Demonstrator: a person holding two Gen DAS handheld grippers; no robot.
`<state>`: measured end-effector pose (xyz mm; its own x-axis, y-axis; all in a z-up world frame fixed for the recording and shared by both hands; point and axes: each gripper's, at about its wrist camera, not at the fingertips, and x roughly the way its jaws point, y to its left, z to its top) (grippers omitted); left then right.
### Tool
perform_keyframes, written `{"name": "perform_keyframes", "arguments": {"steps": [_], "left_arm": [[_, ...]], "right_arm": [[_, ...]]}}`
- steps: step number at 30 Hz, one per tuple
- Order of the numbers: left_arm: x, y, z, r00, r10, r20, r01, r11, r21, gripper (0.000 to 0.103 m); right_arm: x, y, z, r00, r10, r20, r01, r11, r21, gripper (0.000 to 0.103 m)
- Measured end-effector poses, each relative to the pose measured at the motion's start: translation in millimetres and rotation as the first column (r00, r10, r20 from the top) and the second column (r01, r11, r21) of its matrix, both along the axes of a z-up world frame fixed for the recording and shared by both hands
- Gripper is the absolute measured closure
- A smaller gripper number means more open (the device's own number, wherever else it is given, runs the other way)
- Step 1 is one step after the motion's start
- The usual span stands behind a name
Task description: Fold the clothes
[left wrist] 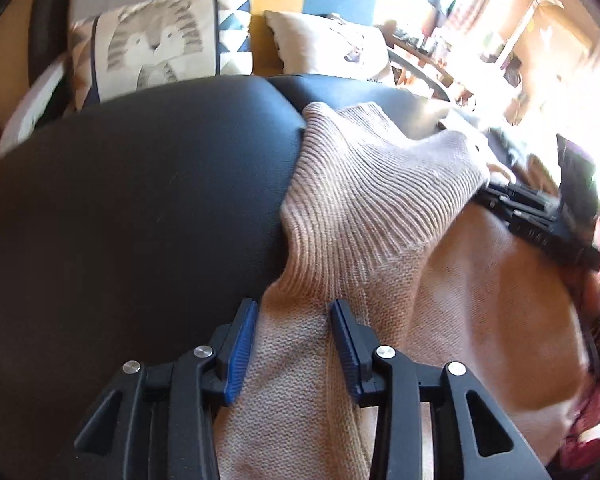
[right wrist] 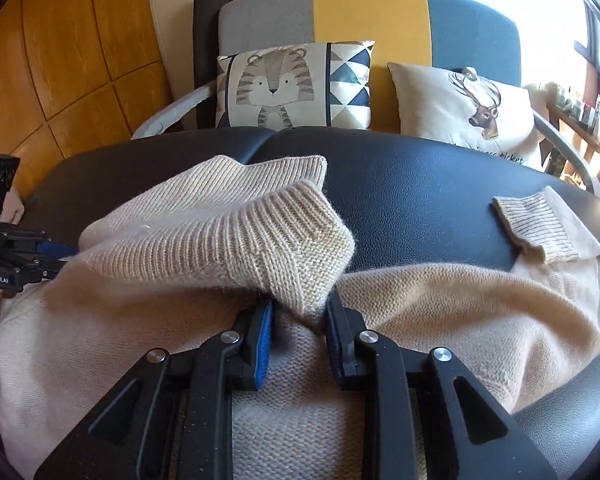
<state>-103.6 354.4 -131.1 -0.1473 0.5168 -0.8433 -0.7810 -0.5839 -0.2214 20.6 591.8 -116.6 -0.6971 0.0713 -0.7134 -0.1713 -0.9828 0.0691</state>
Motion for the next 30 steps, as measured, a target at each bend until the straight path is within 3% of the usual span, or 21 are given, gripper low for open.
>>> {"name": "perform_keyframes", "arguments": {"steps": [4, 7, 11, 16, 25, 30], "left_arm": [[11.5, 8.7, 3.3, 0.998, 0.023, -0.053, -0.022, 1.0, 0.016, 0.09], [29.8, 16.7, 12.8, 0.986, 0.039, -0.161, -0.04, 0.999, -0.004, 0.094], [50.8, 12.2, 43.4, 0.961, 0.079, -0.264, -0.059, 0.995, 0.085, 0.095], [67.3, -13.9, 80.0, 0.932, 0.148, -0.33, -0.076, 0.972, 0.221, 0.096], [94.2, -47.7, 145.5, 0.916, 0.263, -0.302, -0.089, 0.869, 0.487, 0.097], [115.0, -67.0, 197.5, 0.895, 0.293, -0.337, -0.04, 0.804, 0.593, 0.097]], "right_arm": [[2.1, -2.4, -0.3, 1.0, -0.025, -0.011, 0.026, 0.999, 0.031, 0.078], [9.2, -1.8, 4.5, 0.997, -0.069, -0.041, 0.07, 0.997, 0.037, 0.081], [24.8, 1.4, 18.2, 0.983, -0.149, -0.103, 0.148, 0.989, -0.016, 0.084], [51.7, -7.4, 53.1, 0.957, -0.208, -0.203, 0.191, 0.977, -0.099, 0.085], [101.0, -35.7, 127.1, 0.886, -0.23, -0.402, 0.145, 0.962, -0.231, 0.086], [121.0, -59.4, 171.6, 0.835, -0.196, -0.514, 0.088, 0.97, -0.228, 0.089]]}}
